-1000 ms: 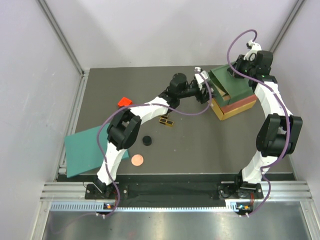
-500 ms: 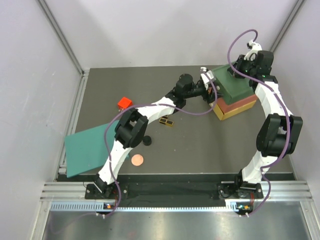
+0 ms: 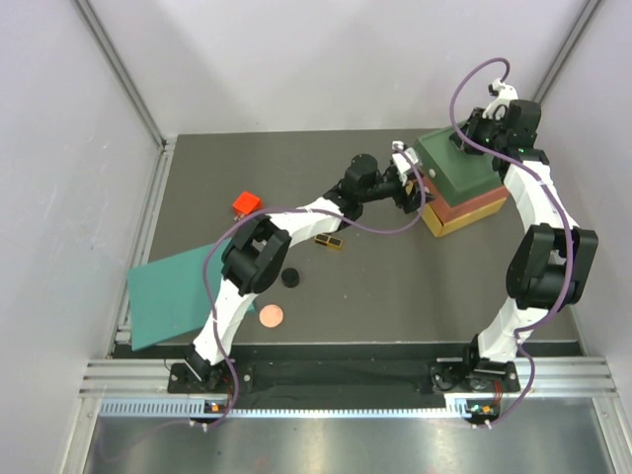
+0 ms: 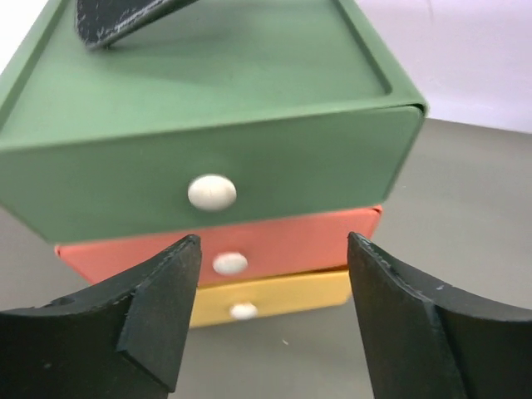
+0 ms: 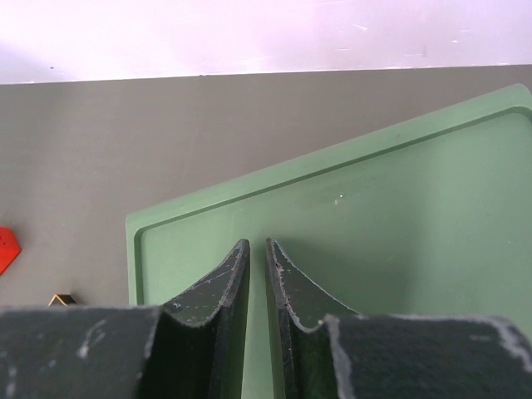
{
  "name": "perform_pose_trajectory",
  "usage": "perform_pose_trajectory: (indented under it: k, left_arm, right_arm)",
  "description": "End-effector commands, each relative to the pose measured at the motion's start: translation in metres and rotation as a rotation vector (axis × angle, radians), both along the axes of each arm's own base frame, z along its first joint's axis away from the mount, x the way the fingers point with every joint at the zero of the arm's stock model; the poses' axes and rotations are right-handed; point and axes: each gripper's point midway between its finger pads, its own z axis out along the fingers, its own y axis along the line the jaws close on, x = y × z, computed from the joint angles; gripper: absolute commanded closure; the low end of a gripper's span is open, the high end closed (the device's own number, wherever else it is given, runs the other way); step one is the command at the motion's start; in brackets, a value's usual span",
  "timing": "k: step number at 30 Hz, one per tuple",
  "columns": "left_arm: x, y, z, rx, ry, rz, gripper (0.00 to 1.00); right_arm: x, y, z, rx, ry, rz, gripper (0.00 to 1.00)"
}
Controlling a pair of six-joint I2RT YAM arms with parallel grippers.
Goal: Organize the makeup
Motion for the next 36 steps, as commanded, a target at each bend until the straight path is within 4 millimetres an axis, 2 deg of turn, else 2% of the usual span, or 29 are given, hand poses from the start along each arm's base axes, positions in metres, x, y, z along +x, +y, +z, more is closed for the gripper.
perform_pose_trajectory:
  k: [1, 3, 6, 8, 12, 13, 14, 15, 16, 17, 22, 27, 30, 32, 36]
  left_arm:
    - [-0.002, 0.028, 0.094, -0.202, 0.052, 0.039, 0.23]
    - [0.013, 0.040, 0.087, -0.239, 0.193, 0.044, 0.23]
    - [0.017, 0.047, 0.080, -0.284, 0.359, -0.006, 0.09]
    - [0.017, 0.051, 0.071, -0.311, 0.422, -0.014, 0.09]
    - [0.027, 0.063, 0.069, -0.478, 0.534, 0.023, 0.06]
    - [0.026, 0.066, 0.078, -0.543, 0.590, -0.005, 0.10]
    - [0.035, 0.068, 0.067, -0.568, 0.640, 0.010, 0.13]
    - [0.036, 0.067, 0.066, -0.589, 0.676, 0.001, 0.16]
    - [0.038, 0.067, 0.071, -0.620, 0.728, -0.017, 0.14]
    - [0.041, 0.064, 0.061, -0.619, 0.762, -0.017, 0.08]
    - [0.043, 0.064, 0.057, -0.701, 0.866, -0.044, 0.06]
    - [0.047, 0.068, 0.046, -0.746, 0.948, -0.019, 0.11]
    - [0.046, 0.063, 0.036, -0.736, 0.993, -0.018, 0.20]
    - [0.045, 0.057, 0.029, -0.706, 1.005, -0.008, 0.23]
    - [0.047, 0.048, 0.001, -0.615, 1.036, 0.061, 0.31]
  right_arm:
    - [-0.078, 0.006, -0.144, 0.026, 0.557, -0.006, 0.85]
    - [-0.077, 0.006, -0.145, 0.025, 0.559, -0.006, 0.85]
    - [-0.077, 0.006, -0.145, 0.027, 0.560, -0.007, 0.85]
    - [-0.077, 0.006, -0.146, 0.027, 0.562, -0.005, 0.85]
    - [-0.078, 0.006, -0.147, 0.026, 0.562, -0.006, 0.85]
    - [-0.077, 0.006, -0.146, 0.028, 0.560, -0.006, 0.85]
    - [-0.077, 0.006, -0.146, 0.028, 0.561, -0.006, 0.85]
    - [-0.077, 0.006, -0.146, 0.028, 0.561, -0.006, 0.85]
    - [-0.077, 0.006, -0.146, 0.028, 0.561, -0.006, 0.85]
    - [-0.078, 0.006, -0.146, 0.027, 0.562, -0.005, 0.85]
    - [-0.079, 0.006, -0.148, 0.026, 0.566, -0.004, 0.85]
    - [-0.078, 0.006, -0.148, 0.028, 0.567, -0.004, 0.85]
    - [-0.078, 0.007, -0.149, 0.029, 0.566, -0.003, 0.85]
    - [-0.078, 0.007, -0.148, 0.030, 0.567, -0.003, 0.85]
    - [-0.078, 0.007, -0.148, 0.030, 0.565, -0.001, 0.85]
